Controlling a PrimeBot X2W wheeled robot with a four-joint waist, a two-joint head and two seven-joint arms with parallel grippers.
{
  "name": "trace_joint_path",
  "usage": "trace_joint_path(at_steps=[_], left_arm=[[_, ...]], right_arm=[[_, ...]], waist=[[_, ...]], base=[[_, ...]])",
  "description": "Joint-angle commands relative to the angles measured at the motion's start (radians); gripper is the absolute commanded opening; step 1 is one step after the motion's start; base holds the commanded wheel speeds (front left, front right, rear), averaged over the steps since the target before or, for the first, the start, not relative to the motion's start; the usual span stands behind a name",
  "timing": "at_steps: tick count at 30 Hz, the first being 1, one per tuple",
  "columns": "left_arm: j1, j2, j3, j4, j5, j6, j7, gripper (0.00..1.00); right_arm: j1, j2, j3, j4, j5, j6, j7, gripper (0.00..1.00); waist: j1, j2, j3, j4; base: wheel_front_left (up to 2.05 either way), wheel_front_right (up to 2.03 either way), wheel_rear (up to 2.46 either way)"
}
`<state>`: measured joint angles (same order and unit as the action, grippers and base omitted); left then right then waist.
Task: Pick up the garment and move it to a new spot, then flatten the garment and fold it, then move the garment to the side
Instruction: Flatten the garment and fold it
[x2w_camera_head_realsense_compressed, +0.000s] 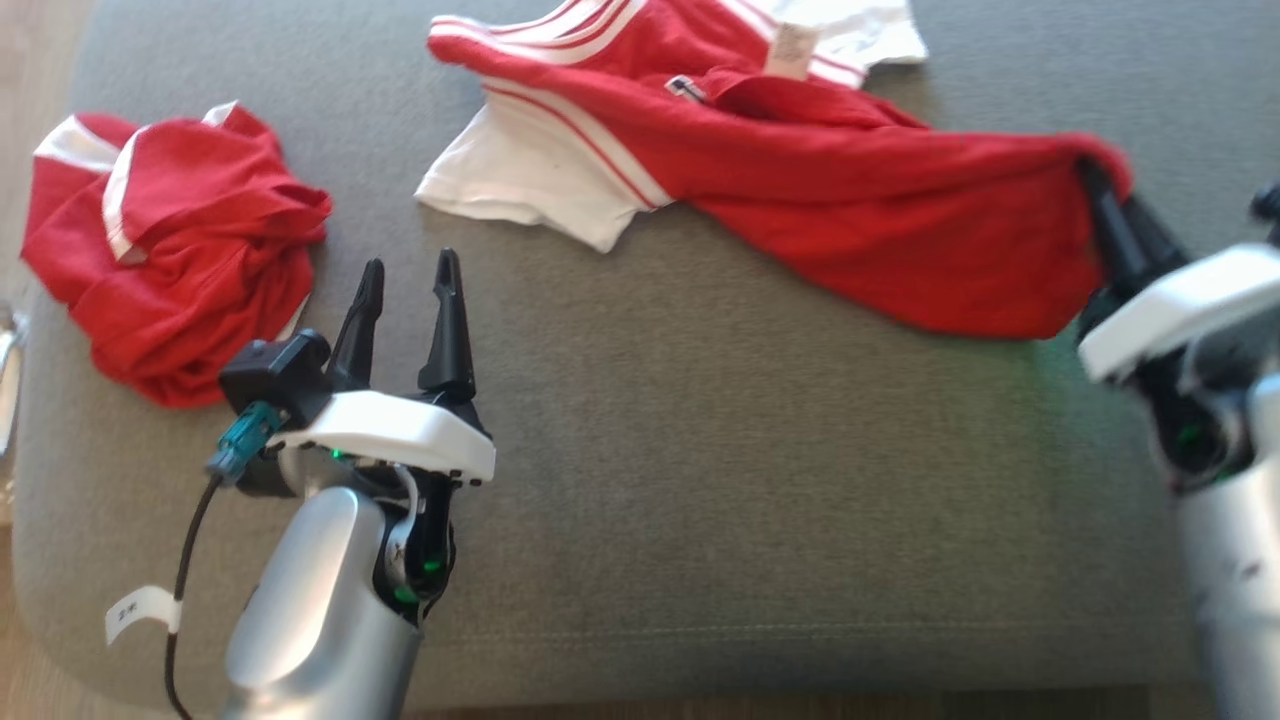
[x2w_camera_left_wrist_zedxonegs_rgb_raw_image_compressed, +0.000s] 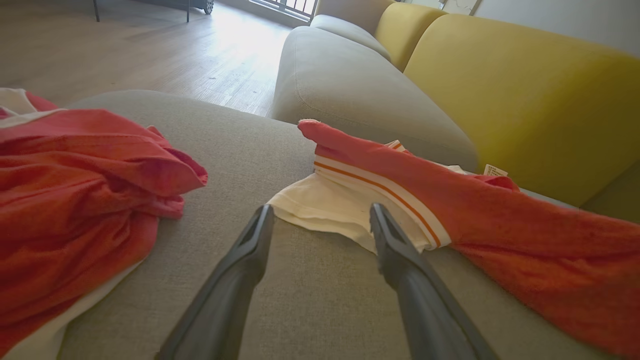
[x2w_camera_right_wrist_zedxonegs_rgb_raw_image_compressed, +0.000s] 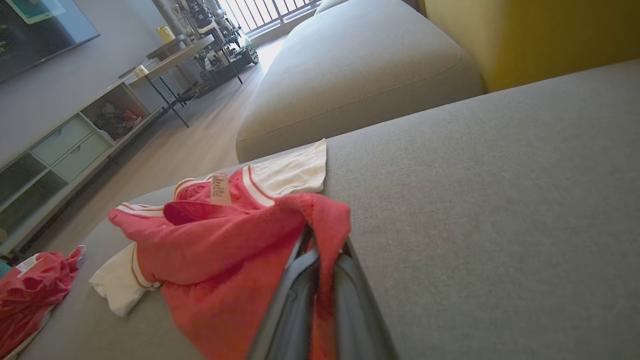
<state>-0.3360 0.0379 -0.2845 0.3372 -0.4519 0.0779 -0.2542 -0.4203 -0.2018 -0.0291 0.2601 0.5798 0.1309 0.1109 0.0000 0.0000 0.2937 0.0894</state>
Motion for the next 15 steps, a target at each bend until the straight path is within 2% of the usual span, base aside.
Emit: trace_joint_path(at_steps=[1,3,4,5,7,10,15], left_arm=[[-0.048,0.012,0.015,-0.025,-0.009,-0.001,-0.008,1.00],[-0.057,0.012,0.003,-0.024,-0.014,0.001,-0.008,1.00],[-0.060,0.012,-0.003,-0.024,-0.017,0.002,-0.008,1.00],[-0.062,0.012,-0.009,-0.024,-0.021,0.003,-0.008,1.00],[-0.063,0.012,-0.019,-0.023,-0.027,0.006,-0.008,1.00],[-0.059,0.012,-0.021,-0.023,-0.030,0.012,-0.008,1.00],[-0.054,0.012,-0.007,-0.016,-0.021,0.015,-0.008,1.00]], right_arm=[[-0.084,-0.036,0.009,0.035,-0.006,0.000,0.003,0.00],[-0.137,-0.069,0.012,0.128,-0.034,0.000,-0.002,0.00],[-0.162,-0.084,0.010,0.177,-0.052,0.000,-0.009,0.05],[-0.185,-0.100,0.004,0.230,-0.083,0.000,-0.022,1.00],[-0.224,-0.124,0.001,0.325,-0.158,0.000,-0.047,1.00],[-0.270,-0.121,-0.021,0.425,-0.228,0.000,-0.101,1.00],[-0.286,-0.096,-0.029,0.498,-0.284,0.000,-0.191,1.00]], waist=[[0.0000,0.0000,0.028,0.033],[0.0000,0.0000,0.040,0.052],[0.0000,0.0000,0.045,0.061],[0.0000,0.0000,0.048,0.069],[0.0000,0.0000,0.051,0.080],[0.0000,0.0000,0.050,0.081],[0.0000,0.0000,0.038,0.045]], base=[[0.00,0.00,0.00],[0.00,0.00,0.00],[0.00,0.00,0.00],[0.00,0.00,0.00],[0.00,0.00,0.00],[0.00,0.00,0.00],[0.00,0.00,0.00]])
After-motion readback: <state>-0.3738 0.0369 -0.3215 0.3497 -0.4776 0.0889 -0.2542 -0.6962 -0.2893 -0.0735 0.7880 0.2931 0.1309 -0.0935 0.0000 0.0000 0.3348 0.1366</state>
